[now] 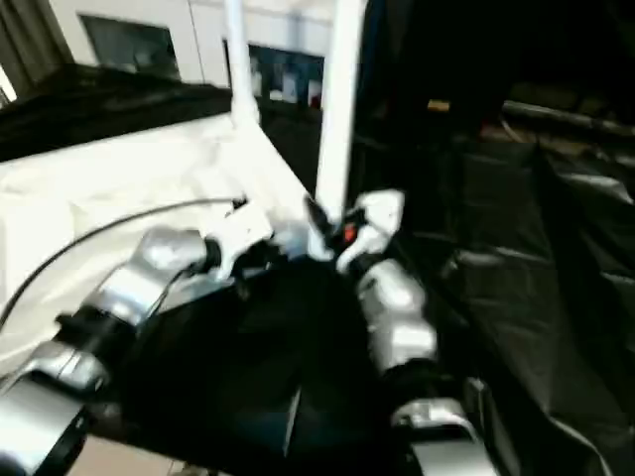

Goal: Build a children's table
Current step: Insert table leg to table base

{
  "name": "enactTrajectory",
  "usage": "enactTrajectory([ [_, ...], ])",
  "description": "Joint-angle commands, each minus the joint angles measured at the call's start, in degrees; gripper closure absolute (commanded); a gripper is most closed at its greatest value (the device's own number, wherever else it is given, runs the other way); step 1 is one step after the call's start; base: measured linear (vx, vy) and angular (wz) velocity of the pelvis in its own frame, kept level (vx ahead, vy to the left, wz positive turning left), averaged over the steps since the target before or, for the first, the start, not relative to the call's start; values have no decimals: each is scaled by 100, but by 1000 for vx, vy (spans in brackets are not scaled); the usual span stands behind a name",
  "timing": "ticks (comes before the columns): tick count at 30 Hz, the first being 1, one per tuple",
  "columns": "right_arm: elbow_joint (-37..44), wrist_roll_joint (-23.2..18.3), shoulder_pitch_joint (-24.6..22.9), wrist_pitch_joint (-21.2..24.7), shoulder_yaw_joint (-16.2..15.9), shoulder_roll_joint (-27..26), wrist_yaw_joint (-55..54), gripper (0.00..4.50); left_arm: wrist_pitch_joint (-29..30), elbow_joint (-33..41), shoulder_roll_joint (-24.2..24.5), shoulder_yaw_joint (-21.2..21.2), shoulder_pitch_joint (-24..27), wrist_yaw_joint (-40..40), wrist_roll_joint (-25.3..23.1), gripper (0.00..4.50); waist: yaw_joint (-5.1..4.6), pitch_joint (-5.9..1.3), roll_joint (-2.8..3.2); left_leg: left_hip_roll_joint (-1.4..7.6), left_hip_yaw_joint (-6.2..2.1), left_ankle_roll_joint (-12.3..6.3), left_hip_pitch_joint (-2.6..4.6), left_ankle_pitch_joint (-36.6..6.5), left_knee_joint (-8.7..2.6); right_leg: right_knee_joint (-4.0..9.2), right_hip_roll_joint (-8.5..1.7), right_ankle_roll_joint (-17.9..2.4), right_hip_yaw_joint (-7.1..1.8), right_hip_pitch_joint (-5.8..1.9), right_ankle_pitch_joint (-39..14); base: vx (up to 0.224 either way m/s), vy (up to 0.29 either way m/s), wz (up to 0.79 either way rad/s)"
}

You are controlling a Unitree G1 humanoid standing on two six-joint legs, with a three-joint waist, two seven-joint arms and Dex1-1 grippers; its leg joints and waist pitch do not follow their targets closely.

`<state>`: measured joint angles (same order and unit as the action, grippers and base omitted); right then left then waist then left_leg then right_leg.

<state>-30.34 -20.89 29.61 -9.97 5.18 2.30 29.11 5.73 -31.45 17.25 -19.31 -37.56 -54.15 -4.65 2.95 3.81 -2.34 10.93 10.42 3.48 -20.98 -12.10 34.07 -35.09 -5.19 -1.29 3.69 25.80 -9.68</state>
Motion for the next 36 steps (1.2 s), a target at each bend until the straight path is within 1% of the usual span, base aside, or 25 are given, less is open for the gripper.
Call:
enactTrajectory([
  [1,392,-132,-123,187,22,38,140,262,-296,411,-59,-30,108,-298,414,450,39,-408,-51,222,9,-644,52,-365,-378,314,-307,-1462,-287,-468,-577,0,0,0],
  [2,646,-207,-220,329,22,87,216,262,-264,580,6,-10,195,-422,491,450,42,-406,-70,212,16,-590,42,-394,-382,320,-294,-1408,-288,-464,-590,0,0,0],
  [3,797,-261,-280,417,27,123,246,262,-247,676,57,7,233,-485,531,450,63,-406,-56,215,21,-542,53,-459,-387,331,-294,-1374,-291,-445,-649,0,0,0],
  [7,1214,-364,-466,666,8,214,321,262,-330,890,220,91,327,-628,610,450,81,-413,-45,191,16,-418,35,-487,-394,325,-275,-1258,-286,-455,-661,0,0,0],
  [8,1316,-389,-538,712,-9,254,327,262,-251,965,291,171,335,-774,686,405,83,-420,-50,184,13,-385,24,-486,-396,321,-277,-1238,-285,-468,-676,0,0,0],
  [11,1486,-414,-673,820,-17,335,329,262,-121,1094,483,320,306,-941,728,393,79,-422,-38,174,4,-322,3,-468,-397,316,-271,-1182,-280,-476,-695,0,0,0],
  [12,1561,-418,-752,894,-9,377,363,262,75,1137,536,489,227,-1060,897,387,102,-438,-8,180,8,-277,28,-442,-391,295,-275,-1272,-278,-463,-558,0,0,0],
  [14,1722,-412,-855,1035,-14,403,391,262,370,1260,572,757,123,-1213,1263,357,91,-438,-30,163,13,-272,6,-378,-383,269,-251,-1346,-267,-487,-352,0,0,0],
  [16,1793,-408,-904,1083,-31,413,397,262,525,1319,574,919,52,-1235,1471,349,95,-439,-30,157,10,-274,4,-367,-376,259,-256,-1359,-264,-496,-306,0,0,0],
  [18,1885,-398,-977,1121,-96,430,427,262,737,1373,475,1309,-142,-1080,1874,334,91,-446,-25,142,11,-273,-4,-307,-366,247,-247,-1404,-261,-507,-199,0,0,0],
  [20,2050,-406,-1052,1203,-189,448,418,262,711,1323,364,1594,-364,-777,2070,303,109,-450,-48,132,14,-302,-6,-295,-350,254,-244,-1406,-258,-522,-182,0,0,0],
  [21,2076,-410,-1062,1227,-220,444,426,262,721,1163,315,1645,-501,-530,1987,303,113,-451,-47,134,11,-310,-7,-270,-349,250,-241,-1390,-258,-527,-160,0,0,0],
  [22,2109,-394,-1083,1271,-286,428,455,262,771,749,182,1759,-824,147,1731,300,118,-435,-55,122,10,-342,-21,-259,-341,256,-221,-1347,-254,-518,-124,0,0,0],
  [23,2104,-378,-1089,1274,-306,417,465,262,790,584,135,1785,-941,434,1604,299,133,-444,-43,123,3,-359,14,-294,-329,268,-232,-1301,-243,-507,-163,0,0,0],
  [24,2090,-356,-1096,1266,-327,401,470,262,796,413,89,1805,-1062,753,1460,298,127,-441,-51,126,-1,-372,-1,-314,-333,278,-225,-1270,-242,-511,-211,0,0,0],
  [25,2056,-306,-1108,1258,-361,379,476,262,843,158,13,1791,-1265,1222,1233,298,131,-441,-101,122,-14,-351,-32,-352,-335,288,-237,-1187,-236,-545,-358,0,0,0],
  [26,2005,-175,-1110,1253,-429,341,435,262,964,-136,-133,1737,-1565,1820,962,298,158,-447,-89,125,-18,-303,0,-367,-326,302,-240,-1086,-233,-523,-512,0,0,0],
  [27,1990,-133,-1106,1253,-449,331,414,262,1014,-187,-184,1726,-1638,1932,927,298,162,-444,-87,121,-18,-306,2,-334,-326,305,-239,-1076,-238,-514,-508,0,0,0],
  [28,1974,-85,-1103,1266,-471,316,374,262,1125,-192,-285,1720,-1723,2036,943,298,168,-447,-108,122,-28,-289,-26,-248,-328,290,-245,-1088,-235,-536,-443,0,0,0],
  [31,1867,115,-1065,1287,-555,310,205,262,1307,183,-813,1493,-1906,1792,1138,298,219,-467,-139,123,-18,-368,-17,-10,-305,248,-250,-1253,-242,-529,-91,0,0,0],
  [32,1855,125,-1062,1301,-571,311,194,262,1341,320,-955,1446,-1933,1705,1228,298,257,-480,-140,135,-14,-411,-1,109,-292,224,-265,-1376,-245,-524,110,0,0,0],
  [33,1849,126,-1058,1329,-582,324,194,262,1514,650,-1186,1469,-1939,1583,1514,298,278,-497,-142,146,-9,-424,17,160,-281,197,-271,-1469,-243,-520,237,0,0,0],
  [34,1845,127,-1055,1341,-586,329,194,262,1587,784,-1279,1481,-1940,1535,1634,298,308,-501,-134,184,-7,-499,31,197,-260,172,-271,-1653,-241,-495,495,0,0,0],
  [35,1843,132,-1060,1348,-599,340,192,262,1681,994,-1399,1469,-1931,1453,1830,298,320,-488,-178,145,-10,-592,-25,258,-255,164,-269,-1694,-231,-541,571,0,0,0],
  [36,1818,154,-1057,1336,-609,359,183,262,1785,1318,-1512,1407,-1868,1282,2080,298,329,-480,-186,140,-8,-626,-32,164,-254,174,-280,-1683,-233,-548,455,0,0,0],
])
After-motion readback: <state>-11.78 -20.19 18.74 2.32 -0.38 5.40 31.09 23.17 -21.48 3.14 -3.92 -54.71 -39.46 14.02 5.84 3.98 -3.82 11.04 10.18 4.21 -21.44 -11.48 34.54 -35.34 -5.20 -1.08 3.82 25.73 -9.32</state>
